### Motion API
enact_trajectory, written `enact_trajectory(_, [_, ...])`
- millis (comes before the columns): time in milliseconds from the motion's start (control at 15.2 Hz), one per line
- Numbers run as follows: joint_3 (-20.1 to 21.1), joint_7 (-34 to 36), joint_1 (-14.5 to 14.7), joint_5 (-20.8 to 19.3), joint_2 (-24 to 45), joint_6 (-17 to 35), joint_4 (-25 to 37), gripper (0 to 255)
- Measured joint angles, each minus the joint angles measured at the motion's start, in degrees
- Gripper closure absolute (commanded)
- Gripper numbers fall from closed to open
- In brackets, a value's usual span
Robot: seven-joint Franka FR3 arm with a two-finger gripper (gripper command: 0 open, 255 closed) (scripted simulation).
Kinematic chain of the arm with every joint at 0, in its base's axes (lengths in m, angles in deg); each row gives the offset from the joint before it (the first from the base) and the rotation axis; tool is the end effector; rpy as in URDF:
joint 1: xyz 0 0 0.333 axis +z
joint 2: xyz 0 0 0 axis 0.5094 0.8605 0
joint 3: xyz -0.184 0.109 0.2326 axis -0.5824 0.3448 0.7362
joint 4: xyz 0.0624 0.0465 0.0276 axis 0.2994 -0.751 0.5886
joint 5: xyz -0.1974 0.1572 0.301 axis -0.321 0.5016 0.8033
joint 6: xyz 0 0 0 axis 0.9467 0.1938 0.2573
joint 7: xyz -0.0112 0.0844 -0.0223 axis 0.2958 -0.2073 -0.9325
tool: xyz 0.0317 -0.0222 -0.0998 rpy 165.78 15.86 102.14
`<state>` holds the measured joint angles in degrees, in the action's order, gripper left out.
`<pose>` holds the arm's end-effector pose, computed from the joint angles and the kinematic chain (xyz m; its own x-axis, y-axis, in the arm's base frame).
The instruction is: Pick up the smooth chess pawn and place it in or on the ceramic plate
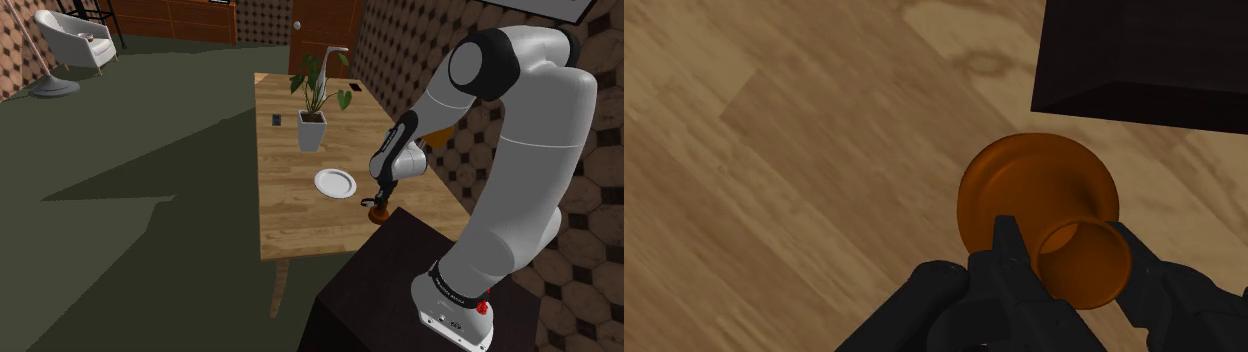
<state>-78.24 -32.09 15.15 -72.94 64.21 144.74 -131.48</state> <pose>0.3349 -0.2390 0.1201 0.9847 0.0658 -0.1611 0.0699 -0.9974 0.0198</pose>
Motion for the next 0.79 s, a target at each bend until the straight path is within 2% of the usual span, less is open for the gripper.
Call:
enact_trajectory(528, [0.0,0.0,0.0,0.0,0.0,0.0,0.0,255])
enact_trajectory(792, [-1.6,0.7,1.2,-1.4,-2.9,-2.4,-0.5,255])
